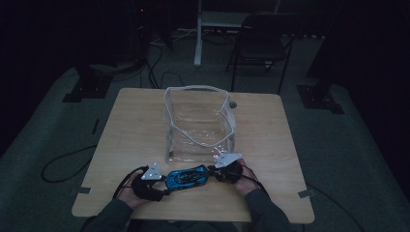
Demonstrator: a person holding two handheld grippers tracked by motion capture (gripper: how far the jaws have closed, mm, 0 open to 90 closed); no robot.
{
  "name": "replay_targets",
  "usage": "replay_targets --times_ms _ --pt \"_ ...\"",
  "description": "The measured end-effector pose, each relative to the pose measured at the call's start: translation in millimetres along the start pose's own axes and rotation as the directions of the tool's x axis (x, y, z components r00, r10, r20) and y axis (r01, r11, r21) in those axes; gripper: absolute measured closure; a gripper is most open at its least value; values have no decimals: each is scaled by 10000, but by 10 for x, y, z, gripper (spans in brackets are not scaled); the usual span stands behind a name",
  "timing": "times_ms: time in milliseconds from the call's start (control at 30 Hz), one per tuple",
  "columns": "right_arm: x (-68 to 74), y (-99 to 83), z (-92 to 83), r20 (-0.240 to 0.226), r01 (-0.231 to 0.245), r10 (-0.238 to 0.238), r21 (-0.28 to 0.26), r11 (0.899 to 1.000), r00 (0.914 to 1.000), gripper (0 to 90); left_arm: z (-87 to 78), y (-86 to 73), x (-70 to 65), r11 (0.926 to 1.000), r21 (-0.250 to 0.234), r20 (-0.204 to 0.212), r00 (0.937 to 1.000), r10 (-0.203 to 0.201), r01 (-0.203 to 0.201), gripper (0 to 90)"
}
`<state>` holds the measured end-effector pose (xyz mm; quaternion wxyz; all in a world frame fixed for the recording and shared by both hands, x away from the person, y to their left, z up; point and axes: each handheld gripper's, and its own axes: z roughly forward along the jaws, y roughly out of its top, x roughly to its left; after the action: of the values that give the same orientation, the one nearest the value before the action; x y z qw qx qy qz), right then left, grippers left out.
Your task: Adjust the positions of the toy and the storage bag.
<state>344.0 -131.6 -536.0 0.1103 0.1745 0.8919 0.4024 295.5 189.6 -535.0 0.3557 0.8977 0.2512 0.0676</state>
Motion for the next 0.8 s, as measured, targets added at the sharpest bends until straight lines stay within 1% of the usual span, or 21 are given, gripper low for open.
replay_targets --times_ms 100,167,333,433,500,567,600,633,700,733,800 --pt "4 7 -55 54 37 -36 -105 9999 10000 794 25 50 16 9998 -58 88 9998 193 -193 404" --pt "7 -15 -84 105 65 -65 -53 10000 9999 794 45 81 29 9996 -60 153 9995 270 -269 405" --pt "13 -86 -159 -31 100 -100 24 9999 9999 789 94 145 46 9984 -116 73 9984 563 -562 369" --pt "16 -100 -175 -23 132 -132 40 9999 9999 771 130 207 73 9979 -364 279 9981 555 -545 343" --pt "-1 -112 -178 128 104 -105 63 9999 9999 765 151 241 83 9975 -363 364 9974 624 -610 350" --pt "-35 -129 -199 185 -99 99 24 9999 9998 752 162 250 88 9976 -425 506 9971 568 -547 363" --pt "-45 -137 -207 283 -138 136 74 9999 9995 753 162 250 90 9982 -411 390 9982 457 -441 398" --pt "-54 -148 -207 372 -111 105 167 9998 9993 752 159 246 106 9988 -396 430 9986 321 -304 452" --pt "-71 -167 -212 395 -211 206 138 9997 9990 753 144 231 114 9991 -409 501 9986 172 -151 427" --pt "-75 -164 -218 462 -252 246 123 9996 9986 754 135 226 105 9992 -377 447 9989 154 -137 414" --pt "-91 -150 -227 649 -201 190 165 9997 9977 754 109 213 76 9990 -446 424 9991 34 -15 403"
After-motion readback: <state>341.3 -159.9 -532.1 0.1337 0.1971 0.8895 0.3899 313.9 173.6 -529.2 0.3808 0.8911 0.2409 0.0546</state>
